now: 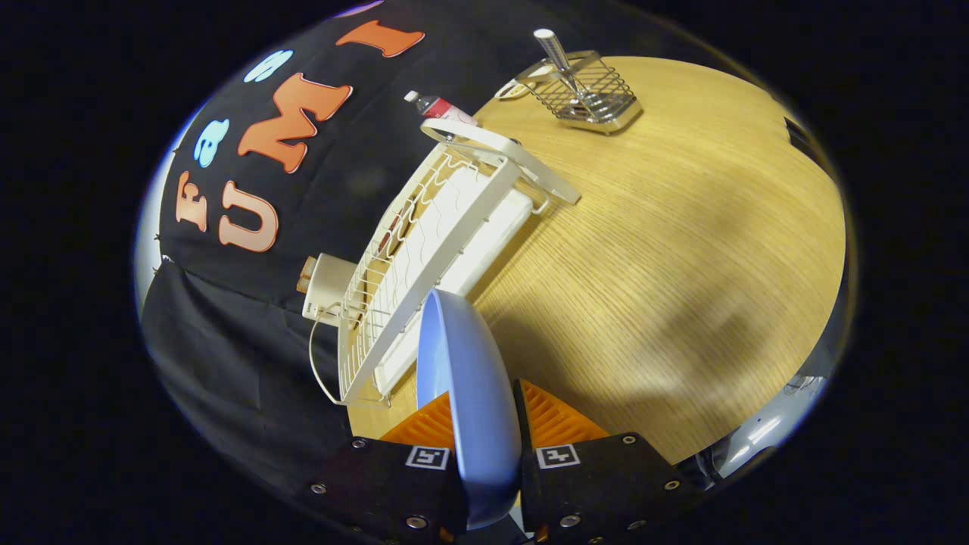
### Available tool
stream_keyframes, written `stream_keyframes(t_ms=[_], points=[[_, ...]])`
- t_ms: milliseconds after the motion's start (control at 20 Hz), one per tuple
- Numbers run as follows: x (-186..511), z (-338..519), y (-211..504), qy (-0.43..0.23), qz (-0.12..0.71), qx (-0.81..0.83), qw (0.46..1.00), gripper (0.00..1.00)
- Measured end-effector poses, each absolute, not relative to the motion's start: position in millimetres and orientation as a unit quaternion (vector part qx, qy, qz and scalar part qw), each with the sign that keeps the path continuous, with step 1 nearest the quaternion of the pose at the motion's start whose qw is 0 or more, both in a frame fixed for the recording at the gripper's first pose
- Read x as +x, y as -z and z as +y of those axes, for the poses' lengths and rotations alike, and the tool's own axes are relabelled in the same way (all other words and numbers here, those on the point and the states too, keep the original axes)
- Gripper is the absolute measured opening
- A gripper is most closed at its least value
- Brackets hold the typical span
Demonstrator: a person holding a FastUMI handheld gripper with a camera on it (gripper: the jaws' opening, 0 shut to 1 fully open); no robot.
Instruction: Take the plate from the dish rack, then take the spoon from the basket and place it into the plate.
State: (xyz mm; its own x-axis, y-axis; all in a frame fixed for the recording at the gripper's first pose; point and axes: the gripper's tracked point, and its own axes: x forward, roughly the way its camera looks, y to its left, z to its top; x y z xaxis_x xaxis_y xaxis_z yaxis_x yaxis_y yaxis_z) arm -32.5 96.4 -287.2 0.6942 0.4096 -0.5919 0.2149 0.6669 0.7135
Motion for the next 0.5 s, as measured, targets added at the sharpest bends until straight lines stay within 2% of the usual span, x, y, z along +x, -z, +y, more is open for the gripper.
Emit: stream_keyframes(t_ms=[250, 400, 500], points=[[-38, 100, 291, -0.056, 0.408, 0.398, 0.820, 0.31], [-42, 81, 288, -0.041, 0.415, 0.364, 0.833, 0.49], [-45, 64, 278, -0.035, 0.410, 0.354, 0.840, 0.68]])
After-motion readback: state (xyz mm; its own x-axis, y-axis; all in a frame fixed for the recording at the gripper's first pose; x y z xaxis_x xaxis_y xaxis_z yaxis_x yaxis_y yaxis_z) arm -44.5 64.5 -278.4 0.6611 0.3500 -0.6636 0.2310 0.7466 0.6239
